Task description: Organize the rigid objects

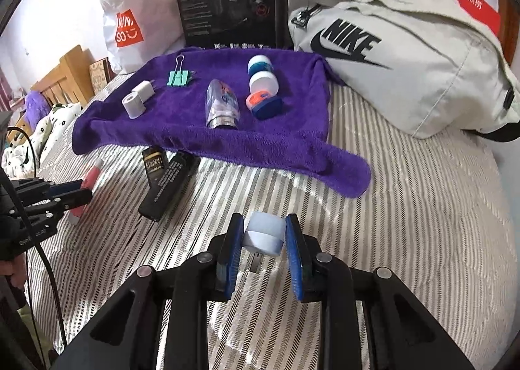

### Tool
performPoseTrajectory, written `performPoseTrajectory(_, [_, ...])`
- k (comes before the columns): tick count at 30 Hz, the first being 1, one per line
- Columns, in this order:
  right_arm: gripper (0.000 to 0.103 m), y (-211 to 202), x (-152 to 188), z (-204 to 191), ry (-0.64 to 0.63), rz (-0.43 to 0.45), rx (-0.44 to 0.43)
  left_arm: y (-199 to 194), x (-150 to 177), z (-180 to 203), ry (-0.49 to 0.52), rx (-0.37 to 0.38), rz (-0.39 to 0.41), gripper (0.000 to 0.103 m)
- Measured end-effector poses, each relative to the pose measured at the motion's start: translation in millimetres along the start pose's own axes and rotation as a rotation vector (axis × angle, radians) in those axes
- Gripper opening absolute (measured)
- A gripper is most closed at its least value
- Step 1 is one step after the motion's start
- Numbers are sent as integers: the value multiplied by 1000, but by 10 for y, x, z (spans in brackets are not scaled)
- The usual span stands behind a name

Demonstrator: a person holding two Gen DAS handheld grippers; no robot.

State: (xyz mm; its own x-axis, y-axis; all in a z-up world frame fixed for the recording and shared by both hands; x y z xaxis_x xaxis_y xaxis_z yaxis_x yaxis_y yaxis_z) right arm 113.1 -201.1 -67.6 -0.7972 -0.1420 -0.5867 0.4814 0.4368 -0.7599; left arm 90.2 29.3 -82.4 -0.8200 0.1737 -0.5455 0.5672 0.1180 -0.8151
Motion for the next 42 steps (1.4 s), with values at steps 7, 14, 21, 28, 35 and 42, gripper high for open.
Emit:
performPoseTrajectory(7, [26,85,75,23,16,-19,-21,39,59,34,33,-29,-1,18])
performPoseTrajectory(14, [26,159,79,16,23,-32,-31,33,80,32,20,-22,-7,17])
performPoseTrajectory(21, [26,86,-8,0,-4,-14,-41,6,-16,-25,3,-11,8,16])
performPoseTrajectory(28, [26,48,-140,55,9,5,-90,-69,-210,-108,-21,15,44,16])
performPoseTrajectory(35, [26,39,-315,61,3,16,-110,-90,-384,-174,-39,36,65,16])
performPoseTrajectory(42, [26,57,-589,70,-14,26,-112,-109,-629,-187,-39,35,92,16])
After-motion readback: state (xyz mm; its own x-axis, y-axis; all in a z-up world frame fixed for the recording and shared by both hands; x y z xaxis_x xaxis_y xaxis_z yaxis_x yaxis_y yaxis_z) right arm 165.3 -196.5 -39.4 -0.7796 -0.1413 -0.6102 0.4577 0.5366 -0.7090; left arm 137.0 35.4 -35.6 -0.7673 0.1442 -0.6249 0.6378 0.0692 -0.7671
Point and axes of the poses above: each gripper's, at about its wrist camera, not at the fingertips, and y roughly the way its jaws point, z to its right, x to its underside, the point moved 1 cm from there along y, roughly the way its jaws point, and after that the axes turned 15 degrees about -x, right-handed, at the moved point
